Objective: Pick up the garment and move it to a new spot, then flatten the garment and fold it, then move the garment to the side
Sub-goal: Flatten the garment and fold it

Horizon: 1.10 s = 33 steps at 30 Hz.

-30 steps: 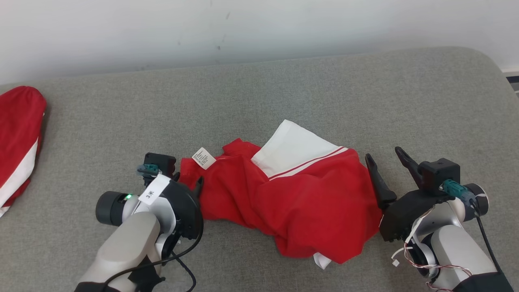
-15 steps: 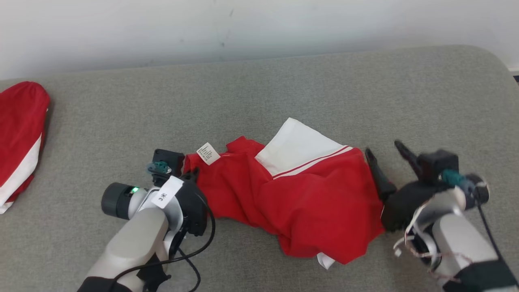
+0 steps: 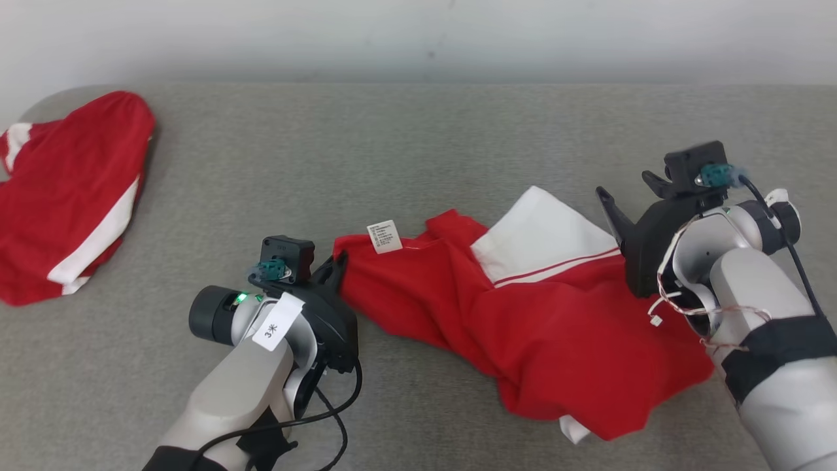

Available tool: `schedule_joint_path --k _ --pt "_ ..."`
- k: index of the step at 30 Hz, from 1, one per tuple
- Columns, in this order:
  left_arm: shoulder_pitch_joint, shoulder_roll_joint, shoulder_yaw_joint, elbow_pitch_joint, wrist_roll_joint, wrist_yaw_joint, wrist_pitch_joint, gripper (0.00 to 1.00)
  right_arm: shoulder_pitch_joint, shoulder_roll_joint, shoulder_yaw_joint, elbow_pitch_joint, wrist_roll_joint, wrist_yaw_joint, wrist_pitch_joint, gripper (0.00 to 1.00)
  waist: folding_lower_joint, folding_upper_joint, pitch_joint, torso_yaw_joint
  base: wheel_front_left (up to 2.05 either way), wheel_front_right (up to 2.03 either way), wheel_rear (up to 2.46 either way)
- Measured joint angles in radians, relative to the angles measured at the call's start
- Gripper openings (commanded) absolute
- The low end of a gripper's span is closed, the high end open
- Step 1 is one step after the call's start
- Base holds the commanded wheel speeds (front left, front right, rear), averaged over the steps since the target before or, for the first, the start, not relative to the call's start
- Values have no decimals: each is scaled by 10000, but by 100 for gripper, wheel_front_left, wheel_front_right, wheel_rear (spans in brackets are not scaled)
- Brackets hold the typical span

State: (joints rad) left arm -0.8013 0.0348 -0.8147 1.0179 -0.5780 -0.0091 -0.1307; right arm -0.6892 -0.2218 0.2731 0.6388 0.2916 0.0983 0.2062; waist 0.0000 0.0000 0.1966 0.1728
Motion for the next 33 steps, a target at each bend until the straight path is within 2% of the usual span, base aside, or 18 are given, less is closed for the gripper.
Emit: schedule_joint_path --k 7,15,26,27,28,29,30,33 --pt "4 -40 -63 -516 -146 -104 -244 0 -1145 109 171 1440 92 90 830 100 0 0 196 810 0 0 0" --pt "448 -25 -658 -1626 -756 -69 -276 0 -1825 336 571 2780 138 169 1555 100 0 0 391 1581 0 0 0" --pt "648 -21 -811 -2029 -1271 186 -282 0 -2381 362 1160 4052 -188 230 2136 100 0 0 538 1823 0 0 0" --pt "650 -21 -809 -2044 -1292 186 -282 0 -2432 345 1177 4096 -196 251 2136 51 1 0 547 1815 0 0 0" --pt "650 -31 -784 -2040 -1340 188 -284 0 -2482 330 1220 4144 -226 251 2138 32 0 0 562 1807 0 0 0" --pt "650 -27 -773 -2040 -1365 192 -286 0 -2531 332 1233 4194 -242 251 2151 6 0 0 584 1794 0 0 0" --pt "650 -23 -759 -2042 -1371 196 -288 0 -2569 339 1243 4226 -244 251 2151 0 0 0 613 1782 0 0 0" --pt "650 -27 -711 -2067 -1453 267 -301 0 -2654 301 1321 4301 -280 251 2130 0 0 1 733 1746 0 0 0"
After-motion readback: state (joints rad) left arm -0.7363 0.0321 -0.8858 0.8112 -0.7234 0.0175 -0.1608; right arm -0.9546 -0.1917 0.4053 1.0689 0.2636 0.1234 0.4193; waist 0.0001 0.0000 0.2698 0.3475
